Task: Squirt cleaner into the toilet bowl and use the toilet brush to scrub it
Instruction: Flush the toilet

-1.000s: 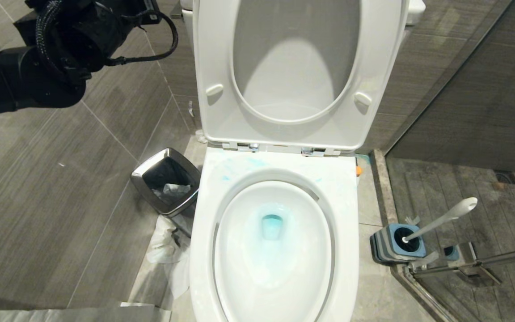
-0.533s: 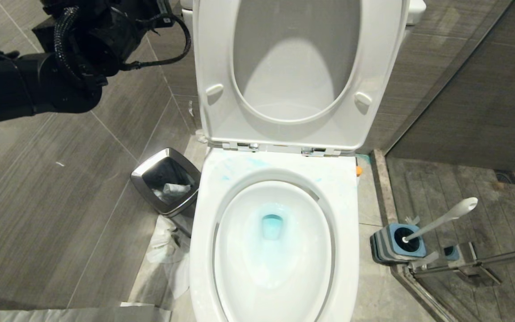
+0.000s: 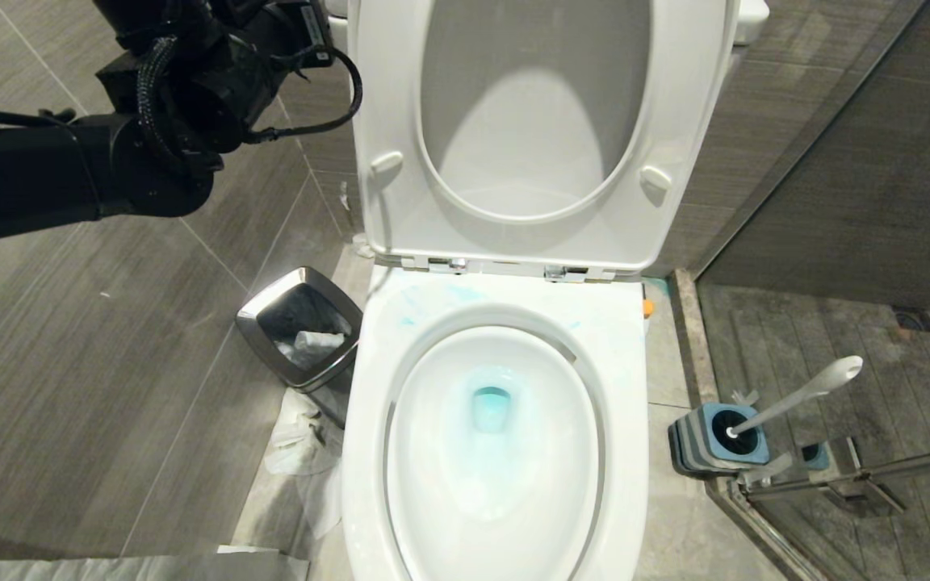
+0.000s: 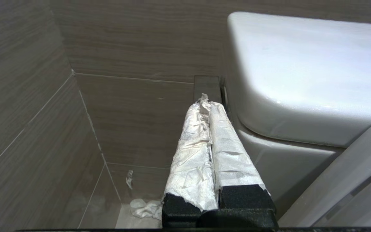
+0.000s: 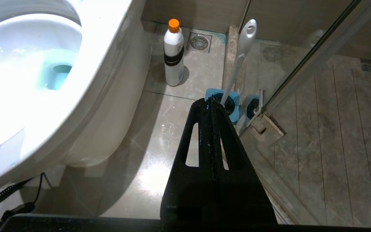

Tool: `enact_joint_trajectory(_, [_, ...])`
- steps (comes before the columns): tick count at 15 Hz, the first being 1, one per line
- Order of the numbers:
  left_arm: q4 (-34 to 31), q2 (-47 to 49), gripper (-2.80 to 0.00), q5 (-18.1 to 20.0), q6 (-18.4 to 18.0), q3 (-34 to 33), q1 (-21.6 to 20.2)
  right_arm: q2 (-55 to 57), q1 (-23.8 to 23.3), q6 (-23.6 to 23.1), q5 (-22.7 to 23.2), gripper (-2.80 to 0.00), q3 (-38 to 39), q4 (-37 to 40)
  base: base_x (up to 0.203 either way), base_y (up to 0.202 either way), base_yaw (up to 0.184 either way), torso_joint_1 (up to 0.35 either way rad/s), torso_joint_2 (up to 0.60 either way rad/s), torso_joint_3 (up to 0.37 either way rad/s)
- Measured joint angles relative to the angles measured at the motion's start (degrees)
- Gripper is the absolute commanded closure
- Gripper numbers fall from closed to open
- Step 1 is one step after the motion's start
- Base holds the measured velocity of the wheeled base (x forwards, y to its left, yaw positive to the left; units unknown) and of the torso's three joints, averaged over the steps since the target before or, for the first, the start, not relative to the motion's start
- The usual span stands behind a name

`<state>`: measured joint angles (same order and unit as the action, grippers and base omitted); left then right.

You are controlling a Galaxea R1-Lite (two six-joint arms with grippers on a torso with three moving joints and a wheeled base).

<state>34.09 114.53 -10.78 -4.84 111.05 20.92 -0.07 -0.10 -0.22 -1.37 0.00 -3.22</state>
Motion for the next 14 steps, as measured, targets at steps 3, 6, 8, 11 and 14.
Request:
enact_joint_trajectory(3, [2.0, 0.3, 0.00, -0.3, -0.1, 0.1, -0.7, 0.0, 0.0, 0.0, 0.0, 0.00, 0.0, 0.0, 0.000, 0.000, 0.000, 0.001, 0.01, -0.131])
enact_joint_trajectory(6, [2.3, 0.4, 0.00, -0.3, 0.2, 0.1, -2.0, 0.0, 0.0, 0.0, 0.0, 0.00, 0.0, 0.0, 0.000, 0.000, 0.000, 0.000, 0.00, -0.031])
enact_joint_trajectory(8, [2.3, 0.3, 0.00, -0.2, 0.2, 0.1, -2.6, 0.0, 0.0, 0.0, 0.0, 0.00, 0.0, 0.0, 0.000, 0.000, 0.000, 0.000, 0.00, 0.000])
enact_joint_trajectory(11, [4.9, 0.0, 0.00, -0.1, 0.4, 0.1, -2.9, 0.0, 0.0, 0.0, 0.0, 0.00, 0.0, 0.0, 0.000, 0.000, 0.000, 0.000, 0.00, 0.000])
enact_joint_trajectory(14, [7.4, -0.3, 0.00, 0.0, 1.1, 0.1, -2.5, 0.0, 0.0, 0.0, 0.0, 0.00, 0.0, 0.0, 0.000, 0.000, 0.000, 0.000, 0.00, 0.000])
